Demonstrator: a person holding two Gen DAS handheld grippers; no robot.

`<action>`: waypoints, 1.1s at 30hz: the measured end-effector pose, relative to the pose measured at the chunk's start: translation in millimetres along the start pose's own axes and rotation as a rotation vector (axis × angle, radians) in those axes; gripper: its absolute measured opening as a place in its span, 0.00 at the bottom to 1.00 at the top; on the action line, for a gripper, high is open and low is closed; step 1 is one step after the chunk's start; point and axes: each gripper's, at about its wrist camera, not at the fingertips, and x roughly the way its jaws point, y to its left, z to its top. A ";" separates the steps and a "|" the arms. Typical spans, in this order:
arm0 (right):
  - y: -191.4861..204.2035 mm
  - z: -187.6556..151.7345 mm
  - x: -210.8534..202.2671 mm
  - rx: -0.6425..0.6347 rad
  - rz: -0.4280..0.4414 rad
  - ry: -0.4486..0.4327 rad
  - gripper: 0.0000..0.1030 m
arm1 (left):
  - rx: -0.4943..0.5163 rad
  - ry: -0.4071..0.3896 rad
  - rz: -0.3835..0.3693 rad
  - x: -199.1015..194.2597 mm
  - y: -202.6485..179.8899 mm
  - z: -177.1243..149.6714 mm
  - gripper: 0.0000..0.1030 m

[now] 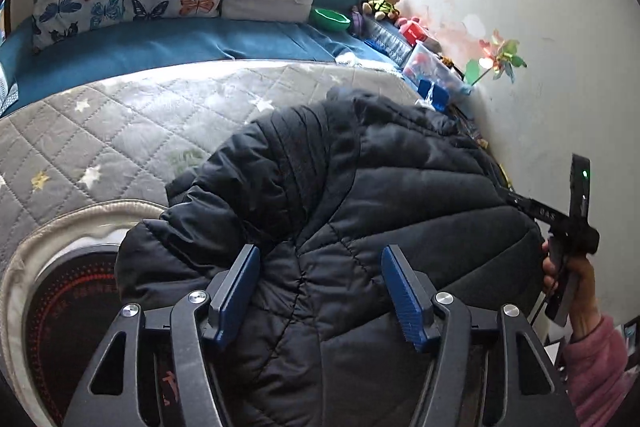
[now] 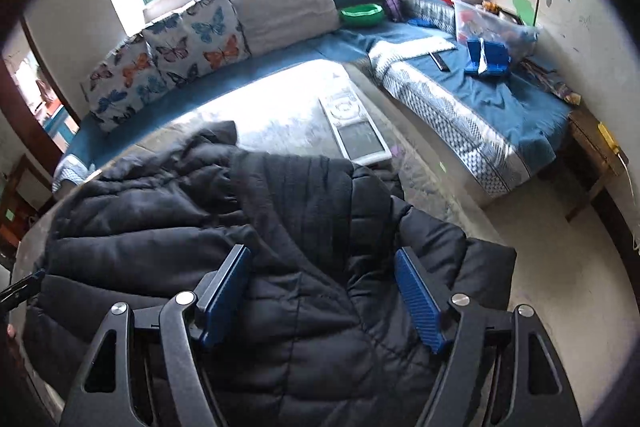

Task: Fold large clothes

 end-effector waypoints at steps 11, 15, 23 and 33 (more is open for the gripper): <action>16.8 -9.1 -47.5 -0.024 -0.043 -0.090 0.79 | 0.136 -0.059 0.152 -4.6 -36.9 -14.4 0.66; 27.9 -20.6 -77.0 -0.051 -0.032 -0.130 0.79 | 0.143 -0.086 0.192 -30.6 -50.2 -28.5 0.79; 49.8 -65.0 -127.6 -0.072 0.048 -0.175 0.79 | 0.126 -0.139 0.247 -102.4 -58.7 -75.3 0.88; 88.4 -127.0 -156.9 -0.130 -0.003 -0.205 0.79 | 0.168 -0.224 0.312 -185.1 -71.1 -144.0 0.93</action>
